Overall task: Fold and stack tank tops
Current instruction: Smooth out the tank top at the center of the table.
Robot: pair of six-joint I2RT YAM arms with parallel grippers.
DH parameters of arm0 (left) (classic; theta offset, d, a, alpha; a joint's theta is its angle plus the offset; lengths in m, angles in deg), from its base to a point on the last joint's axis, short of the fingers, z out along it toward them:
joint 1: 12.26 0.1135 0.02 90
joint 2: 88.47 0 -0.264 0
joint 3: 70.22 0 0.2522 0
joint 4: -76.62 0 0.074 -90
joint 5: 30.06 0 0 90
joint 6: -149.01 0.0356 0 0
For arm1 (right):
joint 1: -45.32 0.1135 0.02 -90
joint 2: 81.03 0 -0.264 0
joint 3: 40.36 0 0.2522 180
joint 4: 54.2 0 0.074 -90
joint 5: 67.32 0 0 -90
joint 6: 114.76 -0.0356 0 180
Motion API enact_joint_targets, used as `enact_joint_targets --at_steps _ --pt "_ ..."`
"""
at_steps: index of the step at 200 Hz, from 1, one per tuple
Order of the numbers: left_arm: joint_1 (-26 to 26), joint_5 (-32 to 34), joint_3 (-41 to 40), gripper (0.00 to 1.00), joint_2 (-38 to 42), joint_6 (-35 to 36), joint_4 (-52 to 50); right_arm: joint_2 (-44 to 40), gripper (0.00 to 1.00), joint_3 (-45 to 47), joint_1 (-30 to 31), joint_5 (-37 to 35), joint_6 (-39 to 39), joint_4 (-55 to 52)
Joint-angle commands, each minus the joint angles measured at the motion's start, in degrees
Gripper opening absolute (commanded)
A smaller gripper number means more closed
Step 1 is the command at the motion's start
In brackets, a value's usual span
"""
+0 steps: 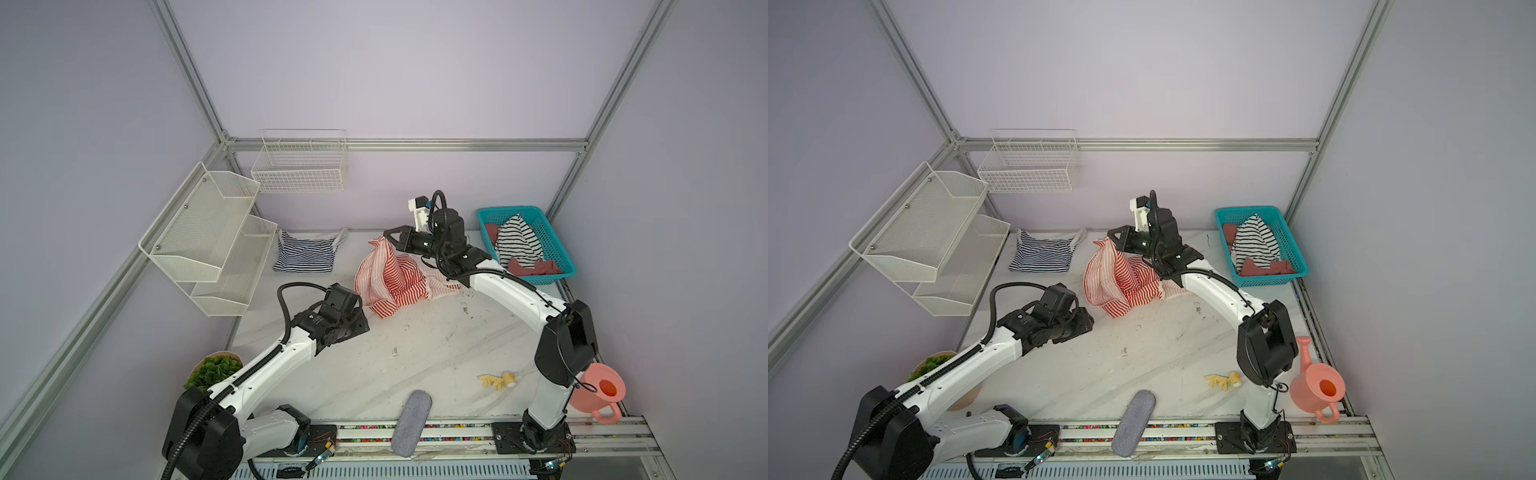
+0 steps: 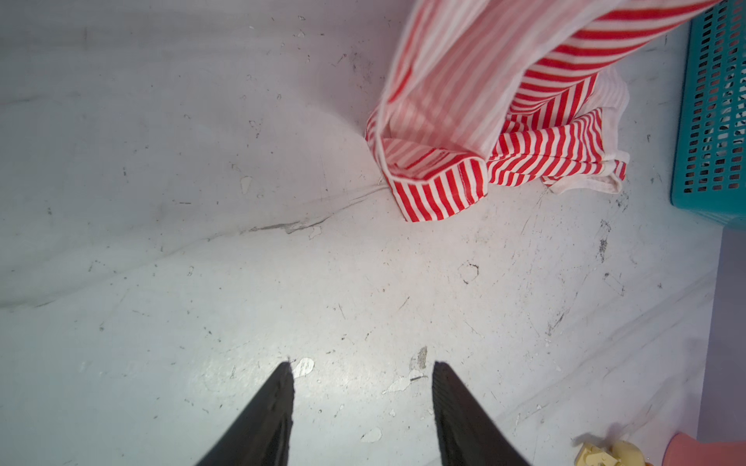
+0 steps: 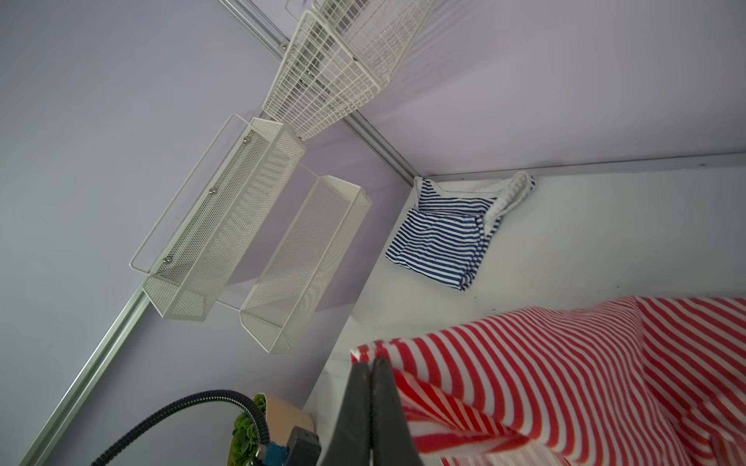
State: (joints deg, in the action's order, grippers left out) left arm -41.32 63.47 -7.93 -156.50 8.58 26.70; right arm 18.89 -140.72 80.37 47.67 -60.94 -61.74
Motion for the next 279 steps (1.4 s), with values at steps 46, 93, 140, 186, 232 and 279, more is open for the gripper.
enact_joint_targets --at_steps 46,93,140,186,232,279 --pt "-0.7 0.8 3.8 0.56 -3.8 -1.0 -0.7 -22.9 0.0 20.0 -1.6 -11.1 3.1 -8.0" --pt "-3.6 0.0 6.1 0.57 -9.5 -2.2 1.6 -27.6 0.0 29.6 -3.1 -19.4 2.2 -14.2" --pt "-5.3 -1.3 7.5 0.56 -15.3 -4.3 5.0 -29.9 0.0 35.9 -7.8 -21.0 -0.1 -13.1" --pt "-5.3 -1.5 7.3 0.38 -19.1 -10.8 10.9 -25.9 0.0 33.1 -8.4 -19.5 0.9 -11.5" --pt "-5.2 -0.8 4.7 0.36 -20.5 -19.3 19.0 -24.2 0.0 30.5 -8.6 -18.2 1.3 -9.8" --pt "-5.1 -3.5 7.9 0.4 -26.1 -19.4 21.7 -24.4 0.0 30.3 -8.9 -17.1 1.1 -9.5"
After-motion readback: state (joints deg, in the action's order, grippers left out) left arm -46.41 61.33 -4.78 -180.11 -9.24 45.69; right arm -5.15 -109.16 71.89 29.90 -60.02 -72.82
